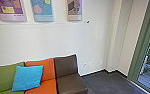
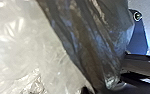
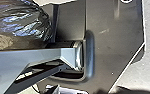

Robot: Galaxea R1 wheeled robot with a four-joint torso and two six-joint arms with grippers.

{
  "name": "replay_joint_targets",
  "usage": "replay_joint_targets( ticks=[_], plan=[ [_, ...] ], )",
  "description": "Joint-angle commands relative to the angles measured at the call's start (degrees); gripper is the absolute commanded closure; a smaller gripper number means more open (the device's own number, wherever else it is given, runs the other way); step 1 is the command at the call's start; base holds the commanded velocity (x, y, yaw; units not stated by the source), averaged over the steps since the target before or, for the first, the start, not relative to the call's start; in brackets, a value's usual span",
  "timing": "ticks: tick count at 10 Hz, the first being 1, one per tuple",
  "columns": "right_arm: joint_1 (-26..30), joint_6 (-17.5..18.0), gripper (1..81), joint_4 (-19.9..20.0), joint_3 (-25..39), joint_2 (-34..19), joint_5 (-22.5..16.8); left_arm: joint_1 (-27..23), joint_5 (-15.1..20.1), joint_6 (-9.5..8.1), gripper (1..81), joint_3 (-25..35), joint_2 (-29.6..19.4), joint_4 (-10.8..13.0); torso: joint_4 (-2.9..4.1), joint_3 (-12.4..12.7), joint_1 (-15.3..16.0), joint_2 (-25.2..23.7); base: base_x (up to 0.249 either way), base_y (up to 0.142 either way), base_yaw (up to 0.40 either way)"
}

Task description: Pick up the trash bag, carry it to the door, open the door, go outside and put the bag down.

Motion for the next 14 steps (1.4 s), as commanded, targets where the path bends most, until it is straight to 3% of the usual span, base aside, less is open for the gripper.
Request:
replay_joint_targets(
  ticks=[1, 14],
  plan=[
    [3.16, -0.23, 1.0, -1.36, -2.93, 2.04, -3.36, -3.34, 3.51, 0.32, 81.1, 0.13, -0.22, 0.1, 0.0, 0.0, 0.02, 0.0, 0.0, 0.0, -0.21],
    [3.16, 0.12, 1.0, -1.01, -3.45, 3.09, -3.62, -3.25, 3.25, 0.32, 81.1, 0.04, -0.04, 0.19, 0.0, 0.0, 0.0, 0.0, 0.0, 0.0, -0.232]
  ],
)
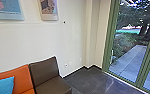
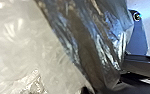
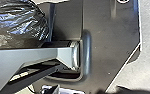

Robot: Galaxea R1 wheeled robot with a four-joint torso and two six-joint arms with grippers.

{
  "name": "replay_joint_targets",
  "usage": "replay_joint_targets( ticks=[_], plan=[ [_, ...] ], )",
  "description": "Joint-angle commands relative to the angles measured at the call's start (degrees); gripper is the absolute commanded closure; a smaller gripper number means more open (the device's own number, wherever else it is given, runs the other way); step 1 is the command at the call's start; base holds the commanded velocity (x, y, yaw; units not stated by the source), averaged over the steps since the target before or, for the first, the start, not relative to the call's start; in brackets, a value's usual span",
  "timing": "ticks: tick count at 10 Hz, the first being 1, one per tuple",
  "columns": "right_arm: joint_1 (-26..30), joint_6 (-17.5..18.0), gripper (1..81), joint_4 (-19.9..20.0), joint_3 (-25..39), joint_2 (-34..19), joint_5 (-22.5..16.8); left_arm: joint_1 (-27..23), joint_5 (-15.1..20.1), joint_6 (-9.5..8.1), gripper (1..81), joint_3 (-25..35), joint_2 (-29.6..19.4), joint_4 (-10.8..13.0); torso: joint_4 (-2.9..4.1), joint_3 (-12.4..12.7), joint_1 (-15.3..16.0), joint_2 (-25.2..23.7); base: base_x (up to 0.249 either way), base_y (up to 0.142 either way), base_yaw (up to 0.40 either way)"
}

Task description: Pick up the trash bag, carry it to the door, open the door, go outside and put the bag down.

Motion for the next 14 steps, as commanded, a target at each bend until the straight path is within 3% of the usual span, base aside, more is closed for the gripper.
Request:
replay_joint_targets(
  ticks=[1, 14],
  plan=[
    [3.4, -0.04, 1.0, -0.36, 0.28, 0.44, -3.24, -3.34, 3.56, 0.34, 81.1, 0.07, -0.07, 0.19, 0.0, 0.0, 0.0, 0.0, 0.0, 0.0, -0.248],
    [3.13, -0.04, 1.0, -0.36, 0.28, 1.14, -2.98, -3.33, 3.56, 0.34, 81.1, -0.11, 0.19, 0.19, 0.0, 0.0, 0.0, 0.0, 0.0, 0.0, -0.266]
  ],
)
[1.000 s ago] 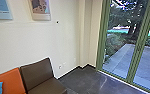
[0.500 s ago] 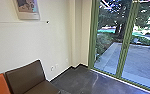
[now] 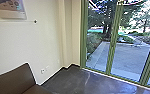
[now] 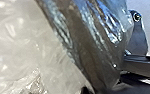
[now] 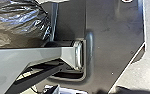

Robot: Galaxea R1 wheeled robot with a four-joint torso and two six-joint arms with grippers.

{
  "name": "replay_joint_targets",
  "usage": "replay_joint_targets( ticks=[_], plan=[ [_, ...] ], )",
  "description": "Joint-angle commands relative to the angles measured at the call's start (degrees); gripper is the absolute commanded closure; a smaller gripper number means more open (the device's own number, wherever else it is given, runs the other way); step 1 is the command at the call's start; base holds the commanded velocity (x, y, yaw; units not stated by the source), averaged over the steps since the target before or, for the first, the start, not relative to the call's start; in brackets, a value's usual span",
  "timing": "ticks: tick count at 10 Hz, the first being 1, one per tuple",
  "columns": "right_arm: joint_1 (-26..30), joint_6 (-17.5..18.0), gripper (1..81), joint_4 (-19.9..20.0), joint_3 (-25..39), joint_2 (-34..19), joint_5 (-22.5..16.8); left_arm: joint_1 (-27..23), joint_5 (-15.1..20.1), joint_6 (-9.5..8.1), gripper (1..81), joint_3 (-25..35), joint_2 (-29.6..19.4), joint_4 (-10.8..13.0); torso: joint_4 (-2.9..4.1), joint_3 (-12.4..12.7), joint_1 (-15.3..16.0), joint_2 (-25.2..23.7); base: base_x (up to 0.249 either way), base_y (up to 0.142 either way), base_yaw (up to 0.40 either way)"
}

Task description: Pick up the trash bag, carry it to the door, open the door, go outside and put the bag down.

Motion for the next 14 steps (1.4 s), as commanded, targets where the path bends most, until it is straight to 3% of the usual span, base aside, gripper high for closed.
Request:
replay_joint_targets(
  ticks=[1, 14],
  plan=[
    [3.1, -0.01, 1.0, -0.36, 0.37, 0.45, -3.11, -3.34, 3.59, 0.34, 81.1, 0.04, 0.01, 0.19, 0.0, 0.0, 0.0, 0.0, 0.0, 0.0, -0.289],
    [3.1, -0.1, 1.0, -0.45, 0.11, 0.8, -3.11, -3.34, 3.59, 0.26, 81.1, 0.04, 0.27, 0.28, 0.0, 0.0, -0.02, 0.0, 0.0, 0.0, -0.29]
  ],
)
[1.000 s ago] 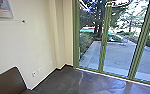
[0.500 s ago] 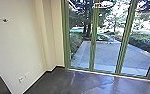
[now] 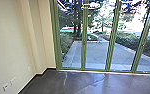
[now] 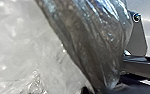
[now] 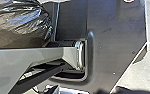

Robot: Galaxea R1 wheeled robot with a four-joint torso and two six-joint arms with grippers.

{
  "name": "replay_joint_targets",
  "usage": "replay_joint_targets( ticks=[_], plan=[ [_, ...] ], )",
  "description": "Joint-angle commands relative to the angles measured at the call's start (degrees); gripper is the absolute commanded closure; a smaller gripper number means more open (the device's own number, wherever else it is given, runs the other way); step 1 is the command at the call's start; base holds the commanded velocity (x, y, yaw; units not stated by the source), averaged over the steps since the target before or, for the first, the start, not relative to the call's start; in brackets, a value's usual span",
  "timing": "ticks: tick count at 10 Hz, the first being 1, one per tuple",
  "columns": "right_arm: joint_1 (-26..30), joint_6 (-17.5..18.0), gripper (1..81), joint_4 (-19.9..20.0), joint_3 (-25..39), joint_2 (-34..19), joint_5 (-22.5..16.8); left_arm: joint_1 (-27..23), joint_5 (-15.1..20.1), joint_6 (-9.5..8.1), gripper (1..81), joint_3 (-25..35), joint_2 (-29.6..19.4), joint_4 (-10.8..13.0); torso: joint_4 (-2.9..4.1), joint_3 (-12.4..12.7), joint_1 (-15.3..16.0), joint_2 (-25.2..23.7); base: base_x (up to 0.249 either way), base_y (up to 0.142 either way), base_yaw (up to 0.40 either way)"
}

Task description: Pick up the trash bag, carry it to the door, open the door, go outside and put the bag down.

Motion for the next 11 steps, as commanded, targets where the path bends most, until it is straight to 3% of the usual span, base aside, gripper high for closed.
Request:
replay_joint_targets(
  ticks=[1, 11],
  plan=[
    [3.08, -0.08, 1.0, -0.41, -0.05, 0.51, -3.11, -3.34, 3.66, 0.26, 81.1, 0.04, 0.13, 0.28, 0.0, 0.0, 0.0, 0.0, 0.0, 0.0, -0.292],
    [2.98, 0.01, 1.0, -0.23, -0.22, 0.6, -3.11, -3.33, 3.4, 0.25, 81.1, 0.04, 0.13, 0.28, 0.0, 0.0, 0.0, 0.0, 0.0, 0.0, -0.301]
  ],
)
